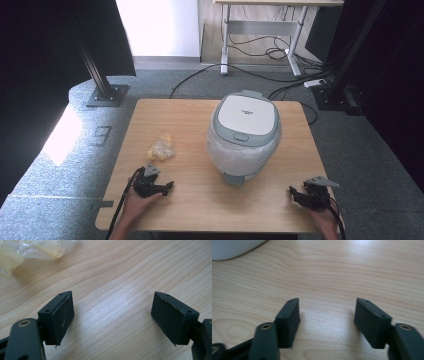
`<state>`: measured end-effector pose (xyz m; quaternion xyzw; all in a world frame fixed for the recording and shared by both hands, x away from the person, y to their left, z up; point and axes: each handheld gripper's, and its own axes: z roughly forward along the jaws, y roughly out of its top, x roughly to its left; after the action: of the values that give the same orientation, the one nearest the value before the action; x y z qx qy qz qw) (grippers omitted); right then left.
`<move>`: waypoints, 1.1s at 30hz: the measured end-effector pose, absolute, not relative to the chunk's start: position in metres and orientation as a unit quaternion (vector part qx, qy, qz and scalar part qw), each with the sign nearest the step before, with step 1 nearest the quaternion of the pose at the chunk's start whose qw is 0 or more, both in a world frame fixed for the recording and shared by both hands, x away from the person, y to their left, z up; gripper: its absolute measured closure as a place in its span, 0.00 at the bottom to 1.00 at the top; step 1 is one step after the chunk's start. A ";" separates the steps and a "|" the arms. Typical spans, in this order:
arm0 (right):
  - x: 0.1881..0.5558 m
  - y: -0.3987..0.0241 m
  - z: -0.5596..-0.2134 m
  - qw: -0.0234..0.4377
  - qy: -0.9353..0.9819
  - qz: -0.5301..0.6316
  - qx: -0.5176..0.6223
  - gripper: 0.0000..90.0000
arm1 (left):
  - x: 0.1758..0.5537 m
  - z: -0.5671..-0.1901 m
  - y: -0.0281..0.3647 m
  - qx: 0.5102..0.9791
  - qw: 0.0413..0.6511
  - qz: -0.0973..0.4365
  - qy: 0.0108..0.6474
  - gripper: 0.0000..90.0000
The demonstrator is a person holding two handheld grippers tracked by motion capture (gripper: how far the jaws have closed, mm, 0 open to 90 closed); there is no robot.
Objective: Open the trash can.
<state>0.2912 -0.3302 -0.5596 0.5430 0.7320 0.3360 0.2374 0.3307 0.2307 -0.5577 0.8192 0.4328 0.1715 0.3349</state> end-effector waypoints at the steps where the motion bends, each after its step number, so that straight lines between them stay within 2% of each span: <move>1: 0.291 -0.331 -0.559 0.232 0.732 0.340 0.542 0.46 | 0.331 -0.558 0.231 0.819 0.335 0.171 0.433 0.20; 2: 0.289 -0.332 -0.557 0.229 0.731 0.350 0.539 0.50 | 0.331 -0.558 0.231 0.819 0.335 0.172 0.433 0.20; 3: 0.289 -0.332 -0.557 0.229 0.731 0.350 0.539 0.50 | 0.331 -0.558 0.231 0.819 0.335 0.172 0.433 0.20; 4: 0.285 -0.332 -0.551 0.234 0.727 0.367 0.531 0.57 | 0.331 -0.558 0.231 0.819 0.335 0.171 0.433 0.20; 11: 0.275 -0.331 -0.527 0.243 0.713 0.421 0.505 0.72 | 0.331 -0.558 0.231 0.819 0.335 0.172 0.433 0.20; 20: 0.270 -0.334 -0.497 0.206 0.700 0.486 0.481 0.97 | 0.331 -0.558 0.231 0.819 0.335 0.172 0.433 0.20; 33: 0.276 -0.321 -0.445 0.205 0.697 0.536 0.431 1.00 | 0.331 -0.558 0.230 0.819 0.335 0.172 0.433 0.20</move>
<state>0.2764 -0.3206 -0.4452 0.4307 0.6969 0.5356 0.2048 0.3311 0.2304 -0.5578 0.8190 0.4331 0.1715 0.3350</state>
